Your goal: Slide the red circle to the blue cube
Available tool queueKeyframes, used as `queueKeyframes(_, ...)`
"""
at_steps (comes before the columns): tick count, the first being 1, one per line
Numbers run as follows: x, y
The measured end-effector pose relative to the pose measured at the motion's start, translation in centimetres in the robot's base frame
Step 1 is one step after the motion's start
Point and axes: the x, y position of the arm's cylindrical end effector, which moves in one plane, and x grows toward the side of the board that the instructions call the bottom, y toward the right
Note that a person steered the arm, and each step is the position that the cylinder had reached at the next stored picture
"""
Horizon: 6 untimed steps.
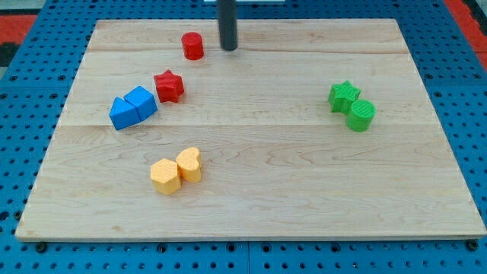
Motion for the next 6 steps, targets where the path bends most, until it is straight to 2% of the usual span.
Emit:
queueKeyframes(1,0.1,-5.4)
queueKeyframes(2,5.8,-12.0)
queueKeyframes(4,2.2,-11.4)
queueKeyframes(5,7.3,-16.9)
queueKeyframes(6,9.8,-16.8)
